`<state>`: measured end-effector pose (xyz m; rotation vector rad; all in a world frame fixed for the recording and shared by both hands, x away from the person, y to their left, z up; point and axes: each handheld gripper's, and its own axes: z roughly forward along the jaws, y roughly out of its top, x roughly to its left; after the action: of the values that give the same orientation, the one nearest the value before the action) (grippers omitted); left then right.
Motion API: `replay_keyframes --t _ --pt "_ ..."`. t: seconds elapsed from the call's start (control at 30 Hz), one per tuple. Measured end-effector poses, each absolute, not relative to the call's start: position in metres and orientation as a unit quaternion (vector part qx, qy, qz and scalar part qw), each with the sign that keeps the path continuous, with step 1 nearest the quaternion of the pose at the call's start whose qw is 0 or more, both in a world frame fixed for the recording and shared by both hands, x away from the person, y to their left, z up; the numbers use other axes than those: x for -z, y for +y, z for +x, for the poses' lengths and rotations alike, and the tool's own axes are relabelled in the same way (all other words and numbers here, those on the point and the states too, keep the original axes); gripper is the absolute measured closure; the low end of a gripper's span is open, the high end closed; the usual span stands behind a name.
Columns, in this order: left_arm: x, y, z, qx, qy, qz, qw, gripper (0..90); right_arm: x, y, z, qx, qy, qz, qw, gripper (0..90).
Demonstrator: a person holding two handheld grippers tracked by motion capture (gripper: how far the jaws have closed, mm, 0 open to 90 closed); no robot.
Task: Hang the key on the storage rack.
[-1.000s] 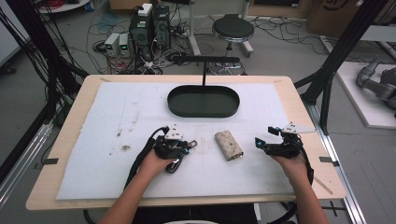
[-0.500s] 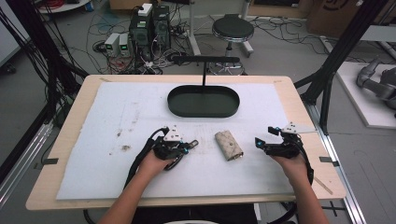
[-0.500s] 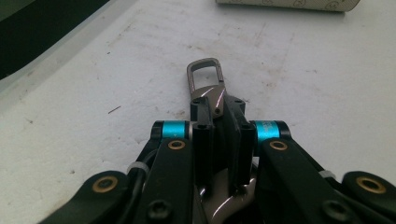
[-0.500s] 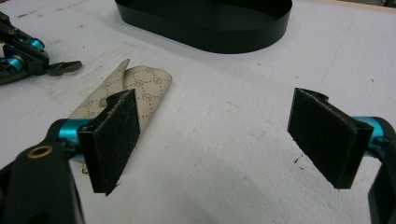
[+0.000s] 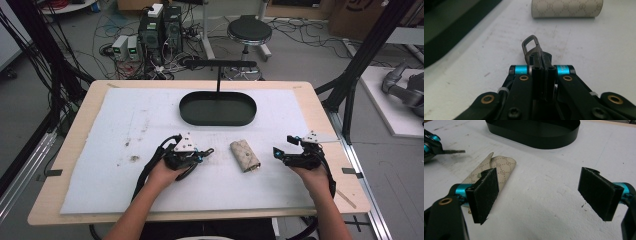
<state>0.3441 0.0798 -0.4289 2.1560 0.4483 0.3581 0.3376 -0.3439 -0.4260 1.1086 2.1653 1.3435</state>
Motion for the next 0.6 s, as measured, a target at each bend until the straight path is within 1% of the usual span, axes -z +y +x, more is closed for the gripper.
replay_keyframes --t 0.2,0.6 --pt "0.406 0.089 0.35 -0.16 0.184 0.851 0.466 88.2 0.426 -0.343 0.337 -0.479 0.764 0.393 0.179 17.4" --pt "0.36 0.102 0.37 -0.19 0.192 0.836 0.478 88.2 0.427 -0.339 0.337 -0.479 0.768 0.387 0.176 17.4"
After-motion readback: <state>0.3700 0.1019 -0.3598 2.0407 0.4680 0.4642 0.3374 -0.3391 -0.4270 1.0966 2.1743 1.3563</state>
